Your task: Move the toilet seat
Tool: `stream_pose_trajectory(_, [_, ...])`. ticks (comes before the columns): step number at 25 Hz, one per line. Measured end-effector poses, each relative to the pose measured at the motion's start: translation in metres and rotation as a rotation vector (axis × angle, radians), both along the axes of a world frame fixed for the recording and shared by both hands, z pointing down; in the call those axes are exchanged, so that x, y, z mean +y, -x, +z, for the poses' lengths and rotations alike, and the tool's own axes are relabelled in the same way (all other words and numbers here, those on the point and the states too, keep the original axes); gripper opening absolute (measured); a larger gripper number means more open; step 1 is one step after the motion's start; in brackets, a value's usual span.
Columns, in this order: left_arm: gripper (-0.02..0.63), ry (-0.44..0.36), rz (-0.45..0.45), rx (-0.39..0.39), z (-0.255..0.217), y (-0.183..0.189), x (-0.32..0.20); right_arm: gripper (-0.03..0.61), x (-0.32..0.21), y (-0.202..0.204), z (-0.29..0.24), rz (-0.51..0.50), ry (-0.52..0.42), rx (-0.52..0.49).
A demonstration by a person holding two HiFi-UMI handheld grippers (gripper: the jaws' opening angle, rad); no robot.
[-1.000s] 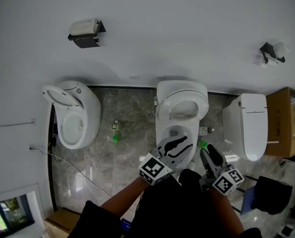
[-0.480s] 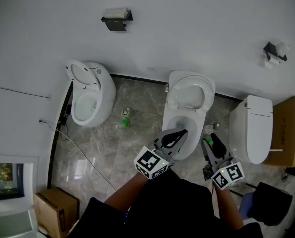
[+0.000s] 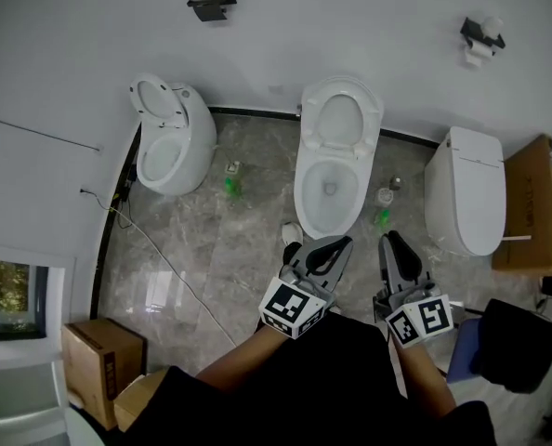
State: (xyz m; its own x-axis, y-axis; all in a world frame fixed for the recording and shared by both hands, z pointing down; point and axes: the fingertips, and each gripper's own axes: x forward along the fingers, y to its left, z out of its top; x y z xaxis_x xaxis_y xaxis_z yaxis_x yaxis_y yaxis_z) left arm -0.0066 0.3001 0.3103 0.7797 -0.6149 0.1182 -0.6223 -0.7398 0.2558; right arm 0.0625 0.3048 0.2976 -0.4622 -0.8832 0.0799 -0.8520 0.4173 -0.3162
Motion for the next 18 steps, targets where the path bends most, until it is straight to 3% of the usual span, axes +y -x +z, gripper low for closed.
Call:
stream_pose_trajectory(2, [0.017,0.007,-0.044,-0.022,0.002,-0.005,0.038,0.041,0.035,0.001,0.005,-0.025,0.040,0.007])
stream_pose_trajectory(6, [0.016,-0.003,-0.136,-0.014,-0.007,0.002,0.076,0.032,0.086,0.013,0.017,-0.097,0.102,0.045])
stream_pose_trajectory(11, [0.016,-0.041,-0.184,-0.062,-0.017,0.015,0.092,0.032,0.109,0.000,0.009,-0.061,0.069,0.098])
stream_pose_trajectory(14, [0.016,-0.106,-0.173,-0.122,-0.021,0.014,0.105,0.032,0.107,-0.012,0.004,-0.019,0.055,0.135])
stream_pose_trajectory(18, [0.016,-0.077,-0.167,-0.093,-0.020,0.015,0.112,0.031,0.111,-0.010,-0.010,0.010,0.009,0.155])
